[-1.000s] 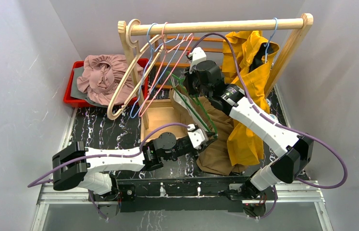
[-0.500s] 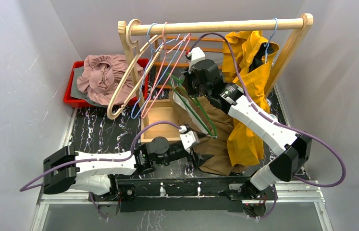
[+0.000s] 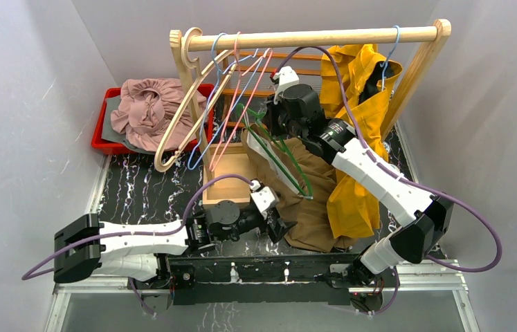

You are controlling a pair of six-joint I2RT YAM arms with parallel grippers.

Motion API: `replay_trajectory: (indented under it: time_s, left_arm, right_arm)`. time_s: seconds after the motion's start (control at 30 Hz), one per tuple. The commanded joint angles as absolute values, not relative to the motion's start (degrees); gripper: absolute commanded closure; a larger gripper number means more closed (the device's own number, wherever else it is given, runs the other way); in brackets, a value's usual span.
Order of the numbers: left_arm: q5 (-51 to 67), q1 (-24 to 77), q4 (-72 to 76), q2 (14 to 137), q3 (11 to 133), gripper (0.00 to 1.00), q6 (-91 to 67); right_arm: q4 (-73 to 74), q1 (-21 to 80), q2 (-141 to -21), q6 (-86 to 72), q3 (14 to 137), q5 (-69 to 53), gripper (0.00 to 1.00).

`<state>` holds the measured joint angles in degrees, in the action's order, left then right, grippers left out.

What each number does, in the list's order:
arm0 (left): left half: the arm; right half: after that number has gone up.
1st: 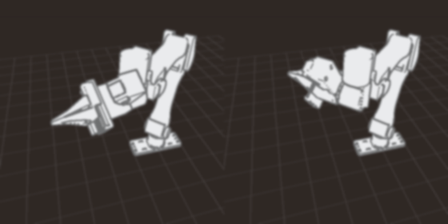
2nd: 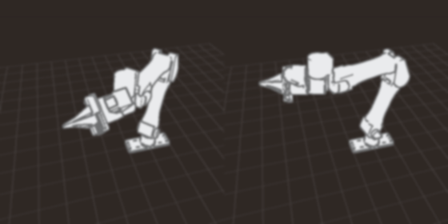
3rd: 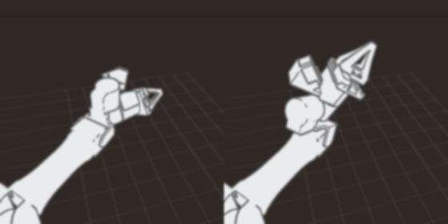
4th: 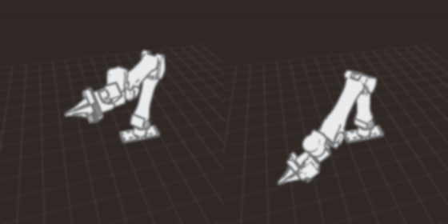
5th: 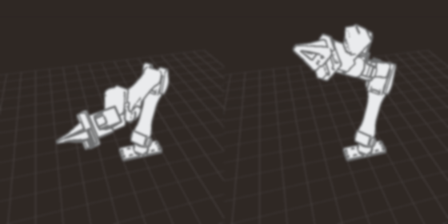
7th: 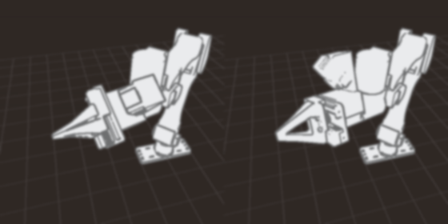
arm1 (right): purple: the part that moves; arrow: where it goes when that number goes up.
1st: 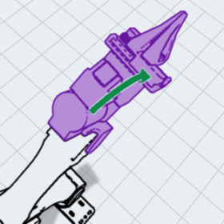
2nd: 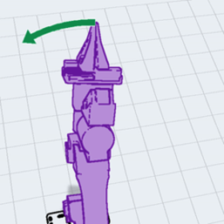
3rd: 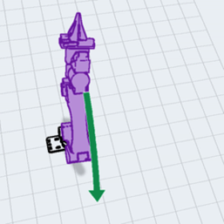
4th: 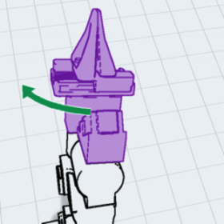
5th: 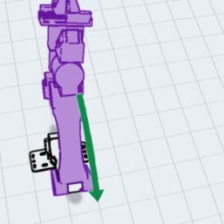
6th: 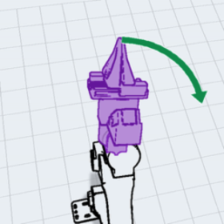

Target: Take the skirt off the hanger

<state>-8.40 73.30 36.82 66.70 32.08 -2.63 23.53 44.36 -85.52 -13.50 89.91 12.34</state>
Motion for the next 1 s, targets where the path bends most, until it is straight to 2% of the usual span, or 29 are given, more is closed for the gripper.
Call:
replay_trajectory:
  time_s: [0.0,0.07,0.17,0.27,0.4,0.47,0.5,0.6,0.77,0.97]
  left_arm:
    - [-13.1,73.6,38.7,70.6,36.4,0.03,-1.2]
    - [-14.9,73.5,41.1,74.2,37.3,0.08,-0.5]
    - [-17.3,73.5,44.4,78.0,39.0,0.22,1.3]
    - [-18.2,73.5,46.9,81.1,40.1,0.45,3.0]
    - [-19.6,73.5,47.4,81.7,39.2,0.6,2.5]
    - [-19.3,73.5,47.4,81.5,38.0,0.89,2.2]
    - [-19.2,73.5,47.1,81.3,37.3,1.0,1.9]
    - [-15.2,73.5,46.1,79.4,34.9,1.0,0.4]
    - [-3.7,73.6,45.5,73.0,29.8,1.0,-2.6]
    - [2.7,73.6,38.8,69.8,29.3,1.0,-5.0]
  right_arm:
    - [20.0,44.3,-82.2,-15.4,92.8,11.5,1.0]
    - [19.7,44.3,-82.0,-15.9,93.0,11.3,1.0]
    - [19.7,44.3,-82.2,-16.7,93.6,11.1,1.0]
    - [19.9,44.3,-82.3,-17.1,94.1,11.2,1.0]
    - [20.6,44.3,-82.1,-17.4,94.9,12.9,1.0]
    - [20.7,44.3,-81.8,-18.3,94.9,14.7,1.0]
    - [20.6,44.3,-81.7,-18.9,94.9,16.1,1.0]
    - [18.1,44.2,-80.8,-20.1,93.4,20.4,1.0]
    - [4.4,43.6,-79.6,-18.1,87.5,26.4,1.0]
    - [-4.0,42.2,-81.9,-16.2,87.0,26.3,1.0]
